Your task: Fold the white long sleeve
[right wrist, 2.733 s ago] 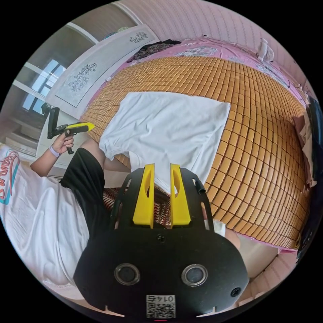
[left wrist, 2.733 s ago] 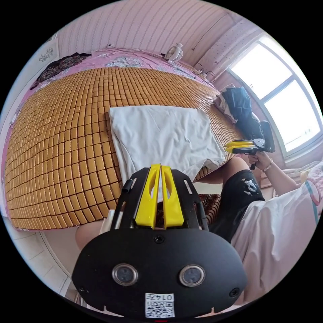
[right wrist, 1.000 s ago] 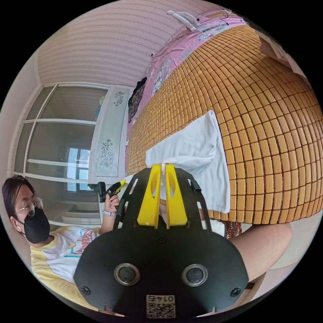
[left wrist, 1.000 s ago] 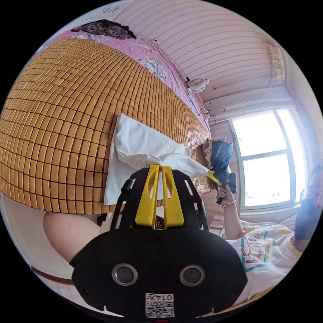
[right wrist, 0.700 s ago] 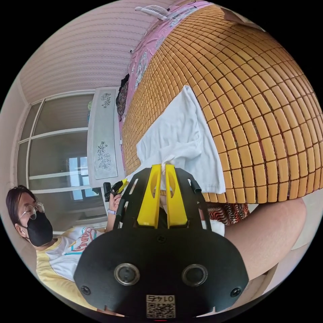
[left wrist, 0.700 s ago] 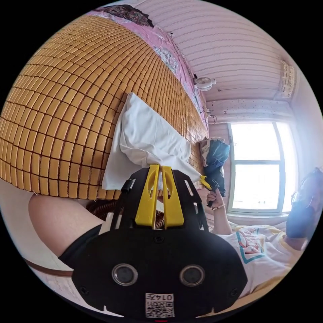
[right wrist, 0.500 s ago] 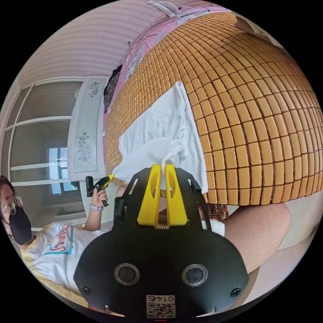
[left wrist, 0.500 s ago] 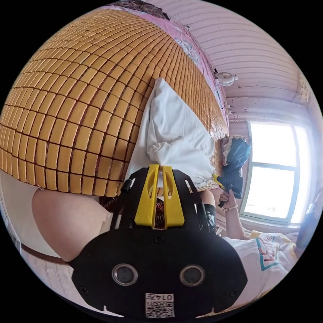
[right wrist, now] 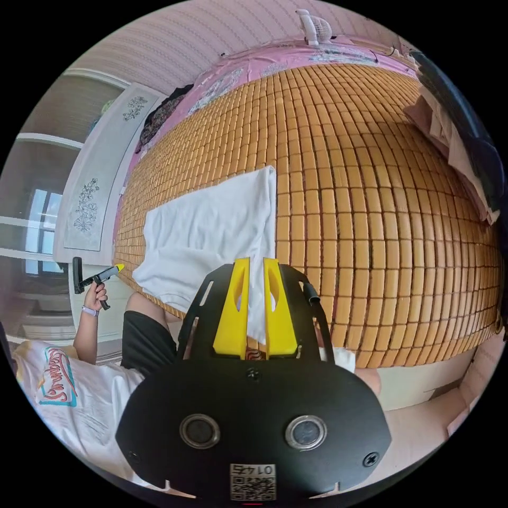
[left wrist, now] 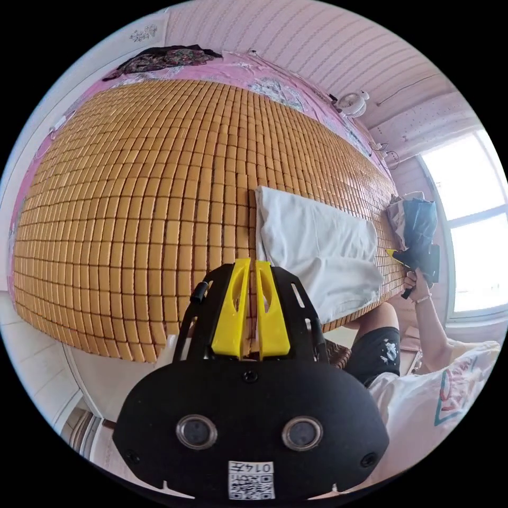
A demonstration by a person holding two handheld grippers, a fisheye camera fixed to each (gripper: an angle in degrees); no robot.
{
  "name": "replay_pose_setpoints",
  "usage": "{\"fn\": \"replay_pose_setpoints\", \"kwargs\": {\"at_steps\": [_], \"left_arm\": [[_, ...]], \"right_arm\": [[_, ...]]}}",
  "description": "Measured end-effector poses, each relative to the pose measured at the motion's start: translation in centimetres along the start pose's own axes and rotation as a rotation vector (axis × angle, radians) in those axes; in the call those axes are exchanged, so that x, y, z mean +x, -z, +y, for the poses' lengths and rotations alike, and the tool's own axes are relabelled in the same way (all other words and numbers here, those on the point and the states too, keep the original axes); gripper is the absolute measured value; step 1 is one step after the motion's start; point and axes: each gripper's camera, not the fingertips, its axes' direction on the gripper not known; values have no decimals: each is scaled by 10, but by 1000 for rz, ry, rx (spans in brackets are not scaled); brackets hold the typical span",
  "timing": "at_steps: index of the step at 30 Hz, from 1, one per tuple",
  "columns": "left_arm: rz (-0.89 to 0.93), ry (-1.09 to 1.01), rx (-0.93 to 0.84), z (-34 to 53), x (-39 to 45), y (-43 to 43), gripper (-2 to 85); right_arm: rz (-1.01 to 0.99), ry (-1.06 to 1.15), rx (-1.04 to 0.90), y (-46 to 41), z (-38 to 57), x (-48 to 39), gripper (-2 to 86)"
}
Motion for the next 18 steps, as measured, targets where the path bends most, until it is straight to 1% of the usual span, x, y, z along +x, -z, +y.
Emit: {"fn": "replay_pose_setpoints", "kwargs": {"at_steps": [2, 6, 9, 11, 15, 18], "left_arm": [[53, 14, 10, -30, 9, -22, 51], [9, 56, -25, -57, 16, -55, 63], [-13, 68, -117, -67, 20, -77, 44], [-35, 4, -116, -67, 28, -78, 3], [-59, -82, -77, -63, 43, -57, -8], [-18, -170, -7, -62, 56, -32, -9]], "right_arm": [[41, 10, 34, -13, -24, -10, 69], [50, 4, 15, -49, -64, -18, 72], [57, 11, -17, -61, -74, -24, 25], [66, 52, 5, -58, -76, -34, 8], [20, 158, 108, -36, -77, -55, -3], [-23, 229, 189, -19, -80, -68, -4]]}}
